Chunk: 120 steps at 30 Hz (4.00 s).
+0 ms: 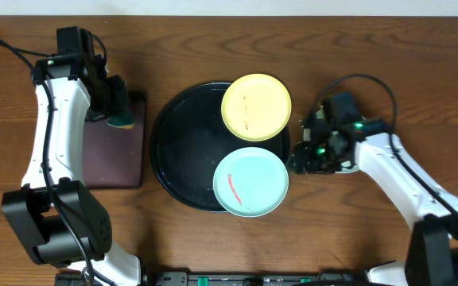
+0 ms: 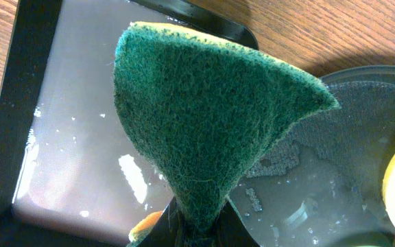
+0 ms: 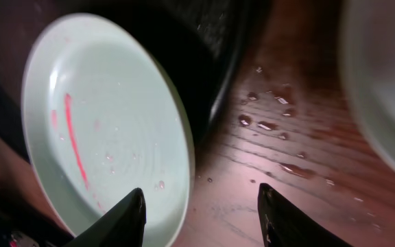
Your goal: Clean dirty plates on tray and stack at the side
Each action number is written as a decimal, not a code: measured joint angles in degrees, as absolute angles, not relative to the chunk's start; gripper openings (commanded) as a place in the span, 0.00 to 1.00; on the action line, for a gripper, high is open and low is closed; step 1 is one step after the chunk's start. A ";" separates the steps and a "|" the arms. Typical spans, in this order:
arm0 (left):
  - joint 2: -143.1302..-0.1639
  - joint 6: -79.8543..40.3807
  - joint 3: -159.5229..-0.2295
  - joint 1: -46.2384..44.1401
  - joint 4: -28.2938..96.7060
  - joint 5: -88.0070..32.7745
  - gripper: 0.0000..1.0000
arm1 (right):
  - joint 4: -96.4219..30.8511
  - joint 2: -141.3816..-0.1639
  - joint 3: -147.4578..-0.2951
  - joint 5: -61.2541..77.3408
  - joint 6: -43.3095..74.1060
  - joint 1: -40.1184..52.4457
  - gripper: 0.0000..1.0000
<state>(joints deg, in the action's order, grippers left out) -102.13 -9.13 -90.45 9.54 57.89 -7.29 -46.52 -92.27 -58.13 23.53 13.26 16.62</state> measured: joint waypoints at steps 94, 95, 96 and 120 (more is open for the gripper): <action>-101.25 -29.02 -60.64 -11.86 37.95 -2.37 0.07 | -40.71 -122.96 -88.03 10.07 29.04 39.66 0.01; -100.95 -29.36 -60.20 -12.12 37.60 -2.17 0.07 | -40.71 -122.96 -88.03 10.07 29.06 39.66 0.01; -100.79 -29.65 -59.94 -12.32 37.45 -2.15 0.07 | -40.69 -122.96 -88.03 10.07 29.06 39.68 0.01; -100.71 -28.32 -59.05 -14.59 39.57 -7.31 0.07 | -40.91 -123.00 -88.03 10.90 28.64 39.31 0.01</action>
